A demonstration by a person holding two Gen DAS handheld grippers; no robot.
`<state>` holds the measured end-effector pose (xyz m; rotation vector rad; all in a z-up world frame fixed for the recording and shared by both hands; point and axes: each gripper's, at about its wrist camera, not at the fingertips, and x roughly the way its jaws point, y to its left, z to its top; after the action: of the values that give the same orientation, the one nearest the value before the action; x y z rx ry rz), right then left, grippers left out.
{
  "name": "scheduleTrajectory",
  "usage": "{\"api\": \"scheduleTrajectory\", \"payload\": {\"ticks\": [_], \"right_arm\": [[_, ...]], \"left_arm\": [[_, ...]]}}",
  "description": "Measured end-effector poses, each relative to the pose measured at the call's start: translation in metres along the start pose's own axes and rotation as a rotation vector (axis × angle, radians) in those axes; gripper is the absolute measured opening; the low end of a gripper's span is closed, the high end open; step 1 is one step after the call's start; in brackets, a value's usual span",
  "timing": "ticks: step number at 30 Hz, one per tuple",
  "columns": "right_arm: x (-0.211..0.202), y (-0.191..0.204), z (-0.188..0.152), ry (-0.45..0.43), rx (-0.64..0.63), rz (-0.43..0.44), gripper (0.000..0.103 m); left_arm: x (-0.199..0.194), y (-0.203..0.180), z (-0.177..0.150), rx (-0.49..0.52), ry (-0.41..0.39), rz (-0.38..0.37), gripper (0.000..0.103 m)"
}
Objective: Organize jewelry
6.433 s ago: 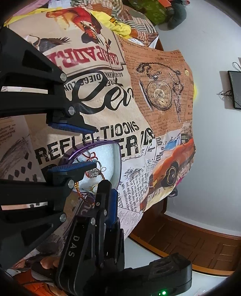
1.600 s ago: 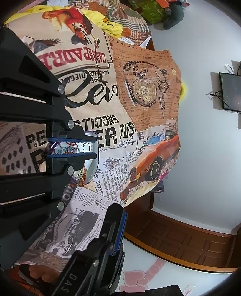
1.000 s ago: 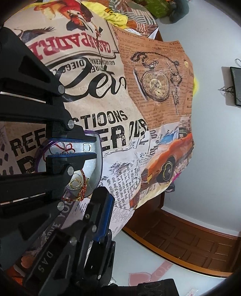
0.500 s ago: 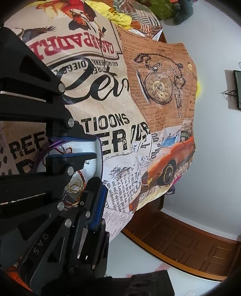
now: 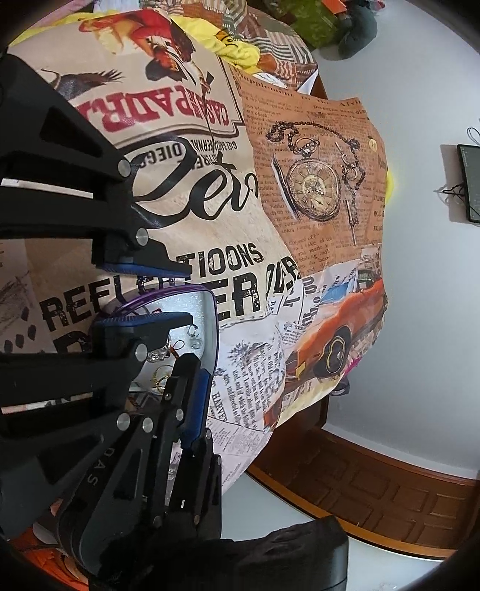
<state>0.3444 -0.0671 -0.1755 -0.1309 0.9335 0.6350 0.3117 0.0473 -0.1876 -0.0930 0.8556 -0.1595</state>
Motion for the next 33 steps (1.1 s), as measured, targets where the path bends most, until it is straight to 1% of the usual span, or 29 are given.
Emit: {"api": "scheduleTrajectory", "payload": {"ticks": [6,10,14,18,21,24,25,26,29,31,32,33], "right_arm": [[-0.007,0.002,-0.003,0.012,-0.001,-0.010,0.013],[-0.022,0.005,-0.005,-0.004,-0.005,-0.022,0.013],[-0.043,0.011,-0.006,-0.034,-0.013,-0.031,0.013],[-0.073,0.020,-0.005,-0.089,-0.032,-0.053,0.014],[-0.099,0.028,-0.006,-0.142,-0.041,-0.064,0.014],[-0.134,0.037,-0.009,-0.220,-0.044,-0.068,0.014],[-0.151,0.042,-0.010,-0.258,-0.045,-0.071,0.014],[-0.160,0.044,-0.011,-0.282,-0.048,-0.075,0.014],[-0.202,0.054,-0.019,-0.392,-0.061,-0.100,0.014],[-0.233,0.062,-0.027,-0.483,-0.066,-0.111,0.014],[-0.242,0.065,-0.030,-0.511,-0.066,-0.113,0.014],[-0.254,0.068,-0.034,-0.549,-0.064,-0.113,0.014]], "left_arm": [[-0.013,-0.002,-0.001,-0.006,-0.008,0.004,0.017],[-0.028,-0.006,-0.002,-0.005,-0.024,0.007,0.017],[-0.052,-0.011,-0.001,0.000,-0.056,0.009,0.017],[-0.085,-0.019,0.002,0.010,-0.108,0.011,0.017],[-0.116,-0.026,0.003,0.012,-0.165,0.011,0.017],[-0.152,-0.034,0.003,0.018,-0.235,0.013,0.018],[-0.164,-0.038,0.003,0.024,-0.259,0.011,0.018],[-0.180,-0.043,0.002,0.034,-0.293,0.014,0.019],[-0.223,-0.059,-0.007,0.065,-0.406,0.041,0.032],[-0.249,-0.069,-0.014,0.080,-0.486,0.056,0.035],[-0.262,-0.073,-0.019,0.084,-0.522,0.061,0.037],[-0.275,-0.078,-0.024,0.084,-0.558,0.064,0.041]]}}
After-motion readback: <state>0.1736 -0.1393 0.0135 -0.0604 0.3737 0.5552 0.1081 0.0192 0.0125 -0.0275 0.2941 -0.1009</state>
